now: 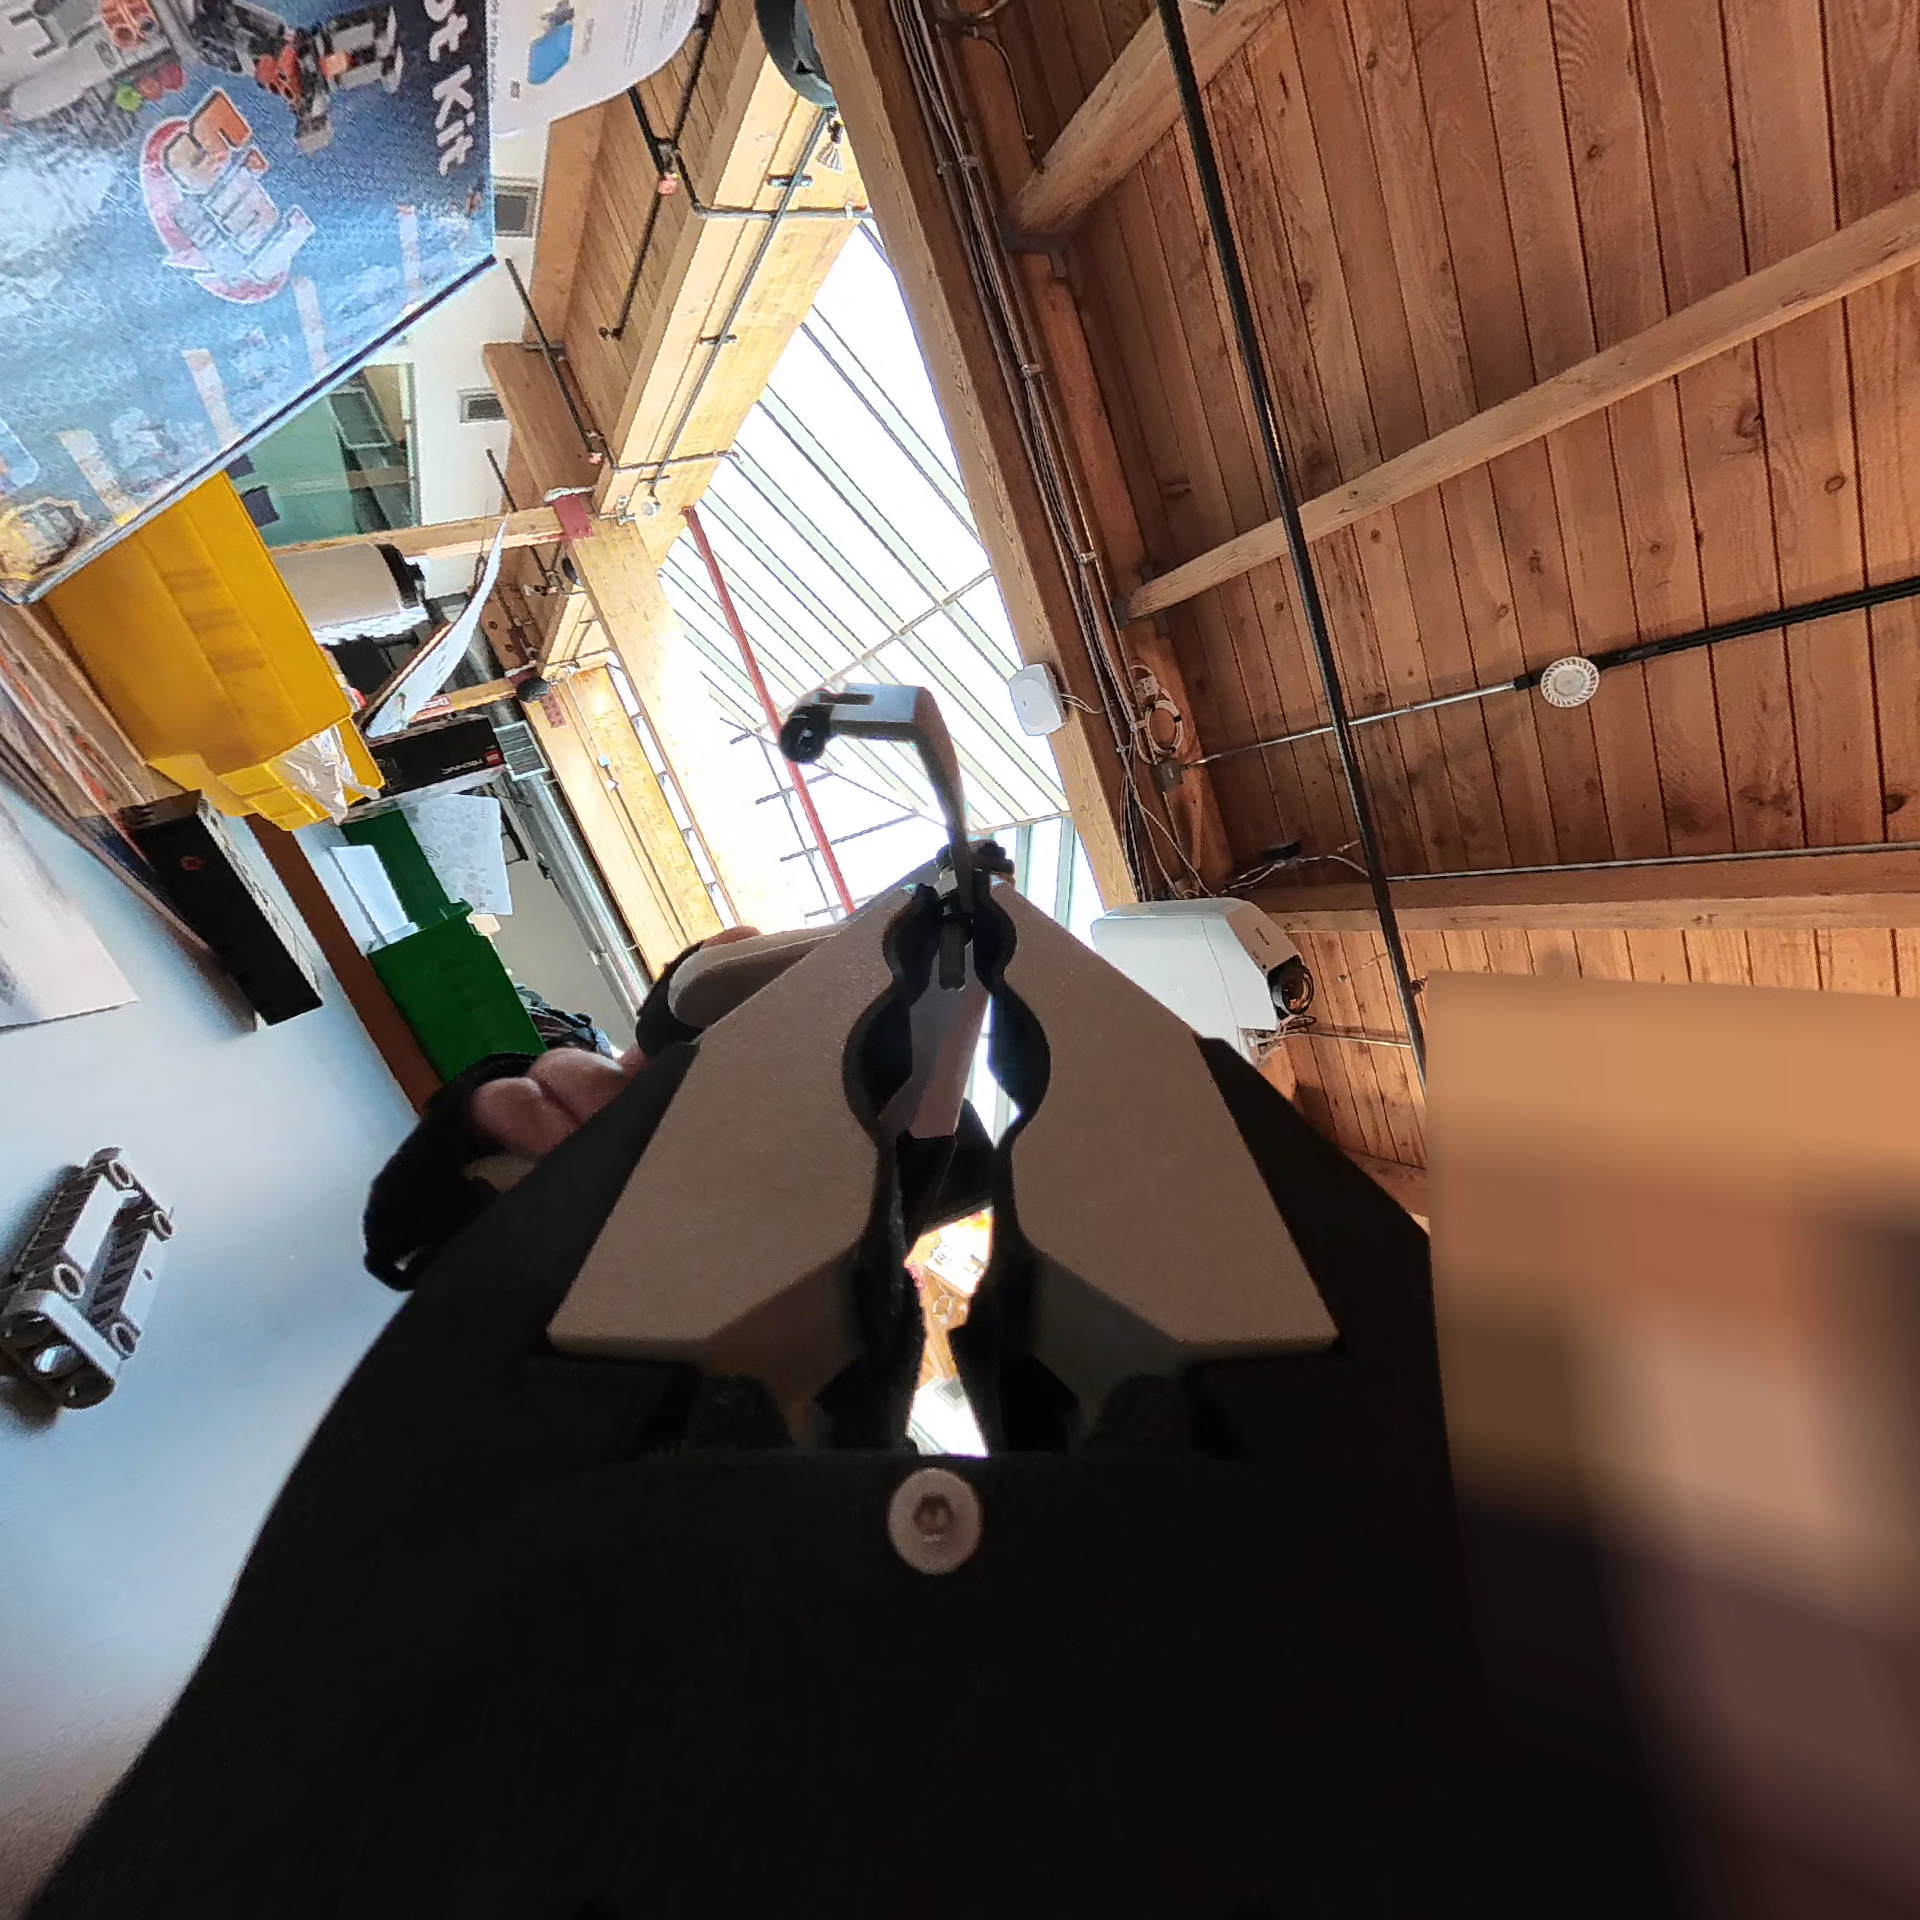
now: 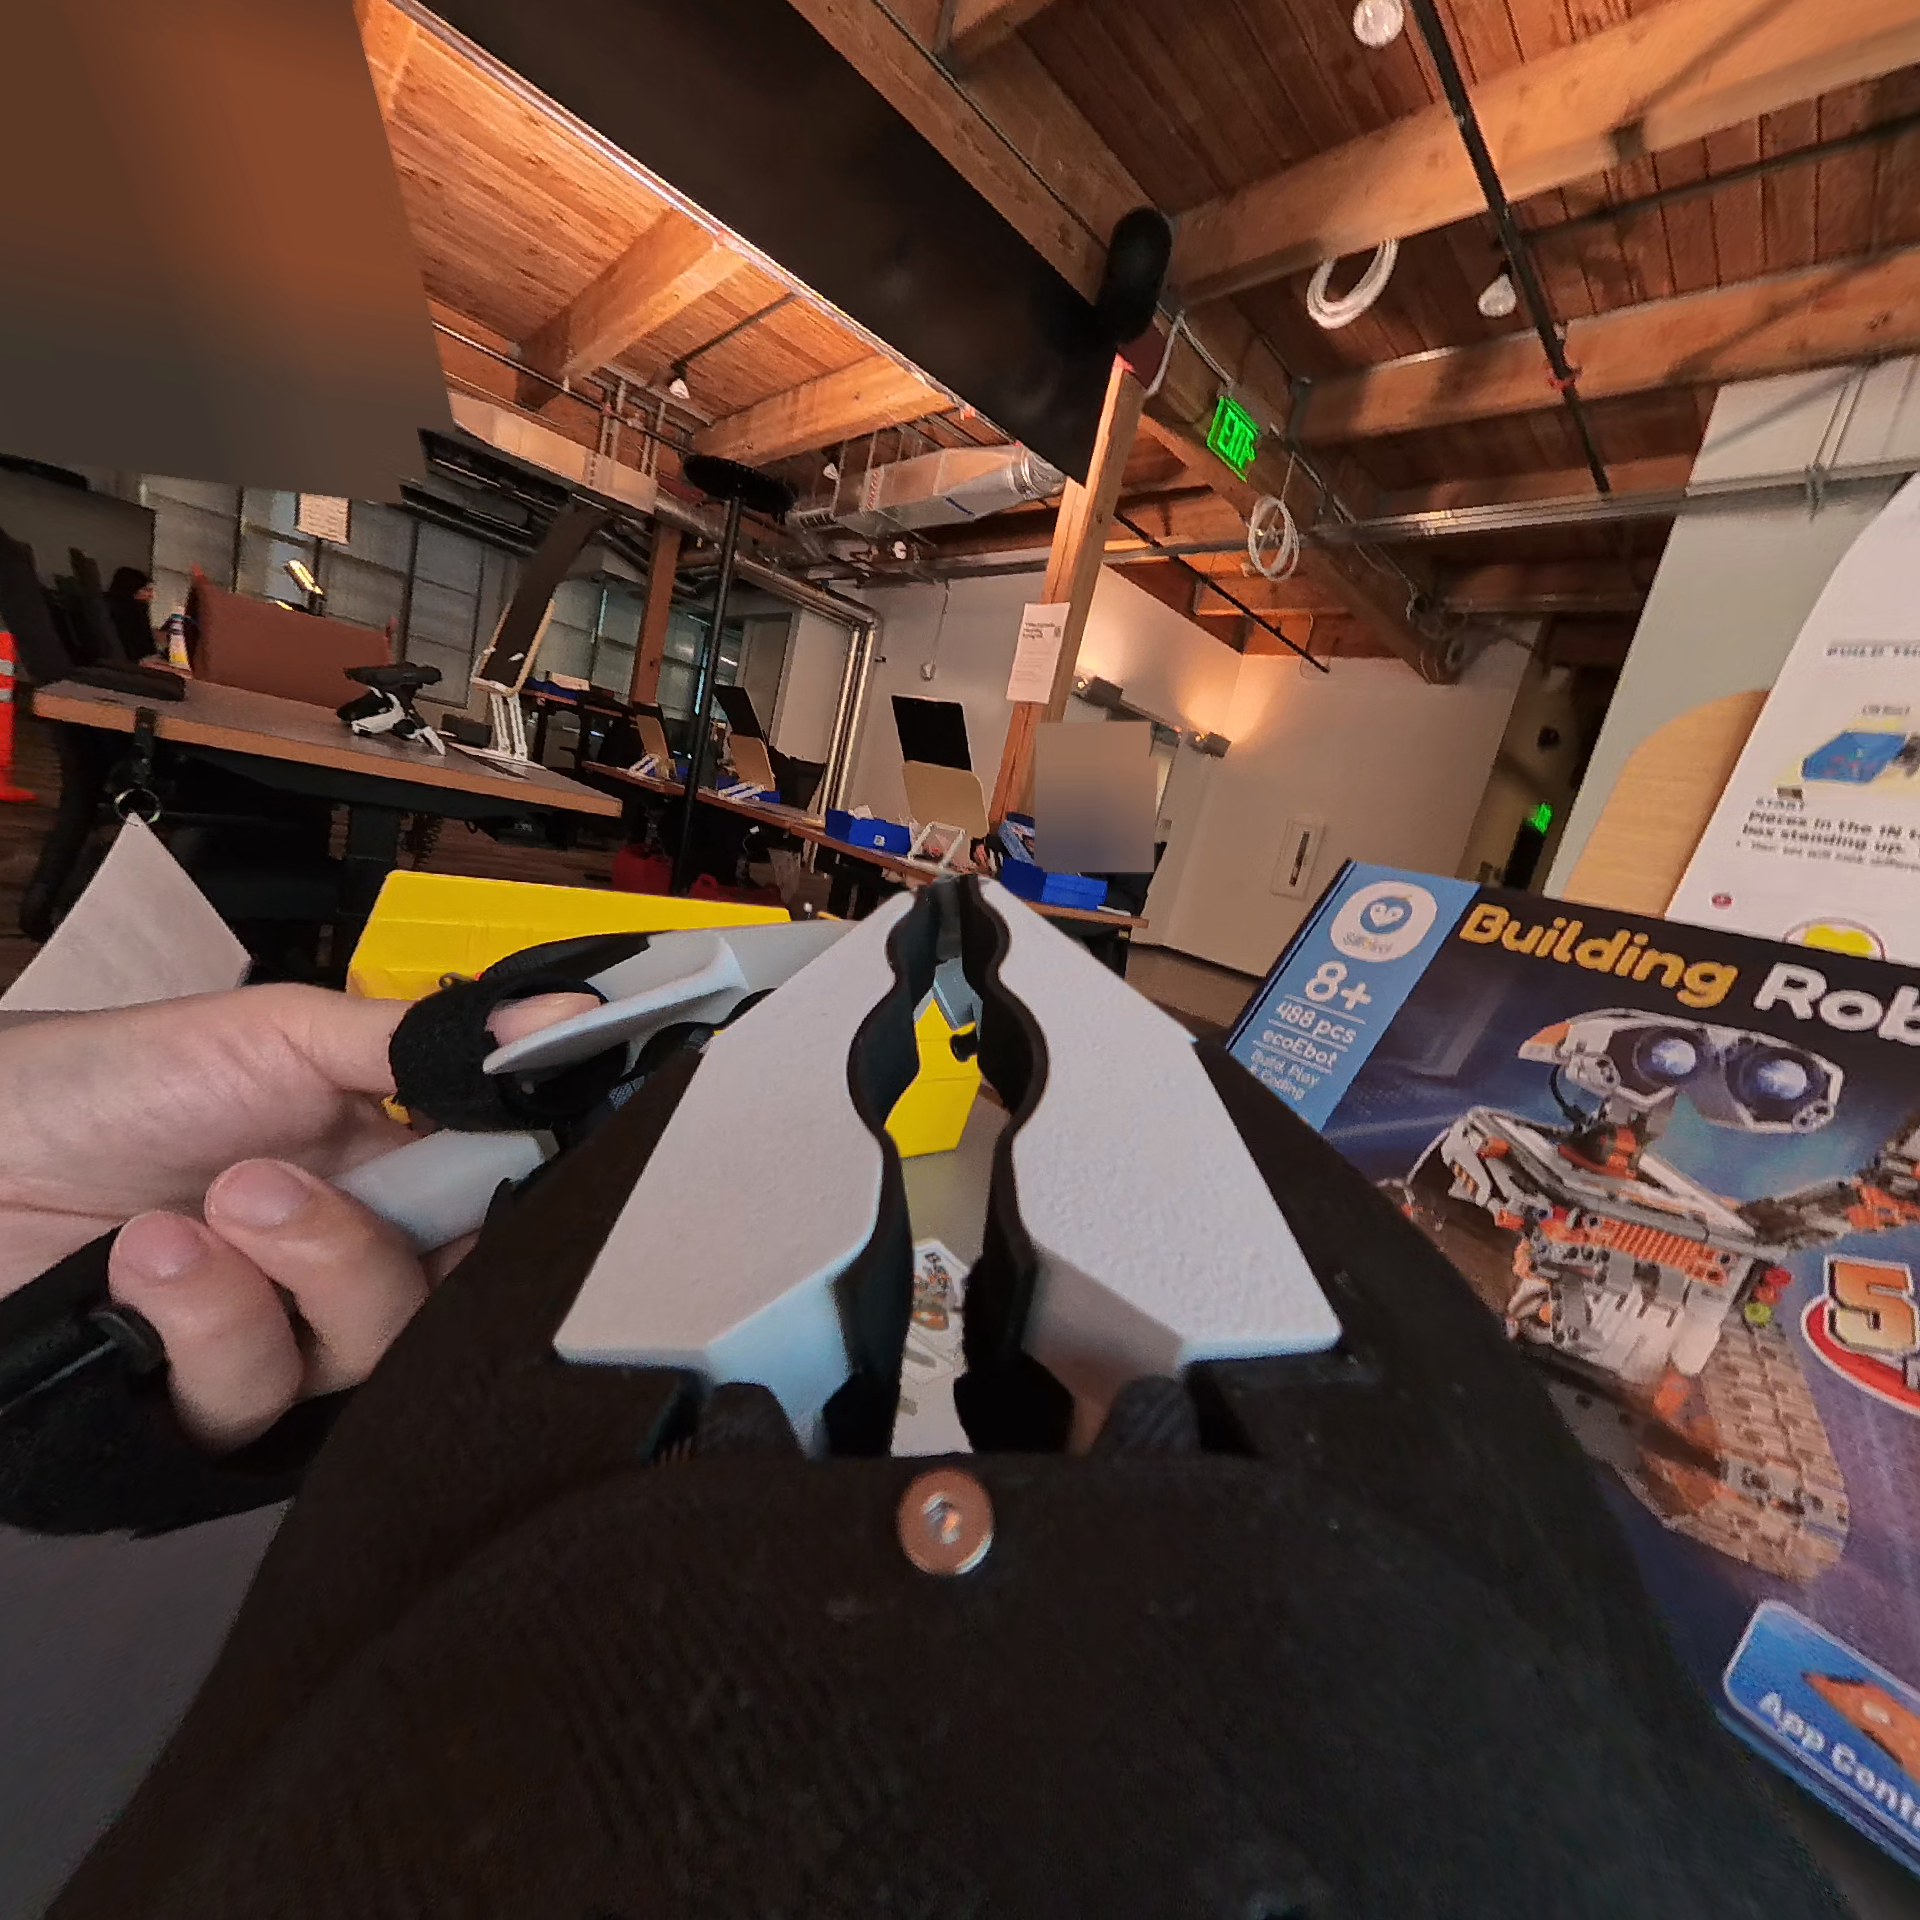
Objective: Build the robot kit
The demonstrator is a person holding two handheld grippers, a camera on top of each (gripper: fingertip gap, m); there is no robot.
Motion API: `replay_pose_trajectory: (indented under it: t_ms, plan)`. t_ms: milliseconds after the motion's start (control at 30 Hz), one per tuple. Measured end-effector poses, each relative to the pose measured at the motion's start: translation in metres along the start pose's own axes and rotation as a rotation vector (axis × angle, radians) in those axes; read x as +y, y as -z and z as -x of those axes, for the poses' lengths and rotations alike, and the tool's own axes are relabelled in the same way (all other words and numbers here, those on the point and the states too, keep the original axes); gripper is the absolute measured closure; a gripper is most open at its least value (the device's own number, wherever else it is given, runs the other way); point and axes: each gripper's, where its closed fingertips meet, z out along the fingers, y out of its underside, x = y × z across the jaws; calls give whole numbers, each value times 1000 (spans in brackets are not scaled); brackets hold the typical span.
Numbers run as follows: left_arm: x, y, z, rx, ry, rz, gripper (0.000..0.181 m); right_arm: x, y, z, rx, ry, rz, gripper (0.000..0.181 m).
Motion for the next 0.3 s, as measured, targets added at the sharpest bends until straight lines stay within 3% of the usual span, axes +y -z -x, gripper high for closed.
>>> replay_pose_trajectory:
  t_ms: [300]
  plan:
    - [28,-17,-44,238,12,149,176,-52,7,20,-87,488,-111,178]
